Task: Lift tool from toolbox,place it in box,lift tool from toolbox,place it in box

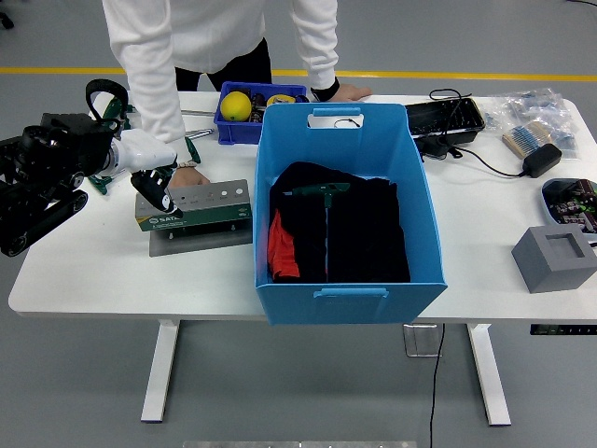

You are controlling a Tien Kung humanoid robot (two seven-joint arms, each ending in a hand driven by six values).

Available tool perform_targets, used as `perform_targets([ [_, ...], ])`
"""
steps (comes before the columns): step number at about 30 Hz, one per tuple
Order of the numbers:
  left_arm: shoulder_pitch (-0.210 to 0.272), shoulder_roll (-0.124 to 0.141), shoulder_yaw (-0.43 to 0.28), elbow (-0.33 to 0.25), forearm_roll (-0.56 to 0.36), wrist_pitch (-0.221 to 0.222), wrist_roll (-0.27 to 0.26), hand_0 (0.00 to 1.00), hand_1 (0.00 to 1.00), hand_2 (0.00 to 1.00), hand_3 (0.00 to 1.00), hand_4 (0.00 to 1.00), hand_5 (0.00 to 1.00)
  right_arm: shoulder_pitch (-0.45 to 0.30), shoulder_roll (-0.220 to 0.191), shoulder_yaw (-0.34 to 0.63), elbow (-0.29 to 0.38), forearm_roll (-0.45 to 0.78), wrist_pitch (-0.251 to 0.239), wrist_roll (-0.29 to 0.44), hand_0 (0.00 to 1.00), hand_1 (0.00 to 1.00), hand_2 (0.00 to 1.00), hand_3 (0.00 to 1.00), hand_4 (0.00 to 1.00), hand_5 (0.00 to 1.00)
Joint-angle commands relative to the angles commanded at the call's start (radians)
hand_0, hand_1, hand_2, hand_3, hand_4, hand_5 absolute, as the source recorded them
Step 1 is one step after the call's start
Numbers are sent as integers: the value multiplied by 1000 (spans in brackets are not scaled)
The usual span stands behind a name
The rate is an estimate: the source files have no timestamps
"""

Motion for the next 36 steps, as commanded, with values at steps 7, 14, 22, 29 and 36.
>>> perform_targets([
  [7,-2,-3,7,9,-7,18,-13,437,255,230,240,940,737,2,-1,-4,-1,6,0,2,640,618,698,548,768,662],
  [14,2,-5,13,33,-1,65,-40,341,170,172,182,943,690,3,-2,-4,-2,7,1,2,641,618,698,548,768,662],
  [22,13,-6,21,69,4,173,-101,240,99,122,122,998,502,3,-2,-8,-3,16,2,4,640,617,698,548,769,661],
  [29,28,-1,11,81,-15,296,-178,169,34,76,78,998,333,2,-1,-3,-2,9,0,2,640,617,698,548,768,661],
  [36,44,5,-48,76,-90,380,-238,121,2,42,49,885,358,-3,2,9,-1,-8,-2,-2,640,620,700,548,768,661],
])
